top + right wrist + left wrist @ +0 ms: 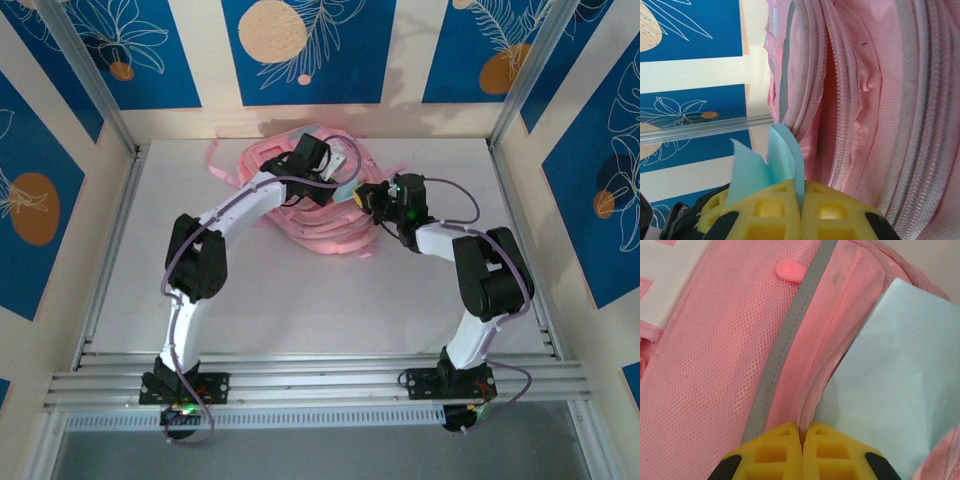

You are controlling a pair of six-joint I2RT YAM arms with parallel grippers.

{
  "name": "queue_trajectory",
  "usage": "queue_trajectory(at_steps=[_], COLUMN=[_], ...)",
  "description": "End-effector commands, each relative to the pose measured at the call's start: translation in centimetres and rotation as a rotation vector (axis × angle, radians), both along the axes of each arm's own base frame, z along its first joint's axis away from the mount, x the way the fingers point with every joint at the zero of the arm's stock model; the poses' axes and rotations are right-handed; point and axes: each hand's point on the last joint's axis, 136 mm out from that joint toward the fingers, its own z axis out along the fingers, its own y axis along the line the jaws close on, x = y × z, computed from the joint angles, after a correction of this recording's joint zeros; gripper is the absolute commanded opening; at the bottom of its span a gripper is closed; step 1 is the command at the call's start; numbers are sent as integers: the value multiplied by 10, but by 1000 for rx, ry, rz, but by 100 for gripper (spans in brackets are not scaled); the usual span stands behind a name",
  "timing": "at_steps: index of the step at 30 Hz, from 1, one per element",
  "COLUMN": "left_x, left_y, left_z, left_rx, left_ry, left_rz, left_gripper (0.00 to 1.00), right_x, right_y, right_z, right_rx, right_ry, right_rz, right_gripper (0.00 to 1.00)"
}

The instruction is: Pack the student bag

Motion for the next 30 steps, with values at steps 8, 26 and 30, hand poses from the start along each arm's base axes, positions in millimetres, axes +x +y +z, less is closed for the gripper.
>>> queue_trajectory(at_steps=[8, 26, 30], left_x=[14, -2, -4], left_y=[14, 7, 6], left_z=[29, 41, 53], left_rx=[-29, -133, -164], left_ry=[-70, -24, -35], left_rz=[51, 46, 48], left_gripper=[0, 0, 0], right_x=[-25, 26, 20], right_y=[-12, 35, 32], right_z=[-33, -16, -37], right_rx=[-78, -32, -47], right_ry=[124, 50, 160], right_rz=[-139, -85, -122], right_gripper=[0, 0, 1])
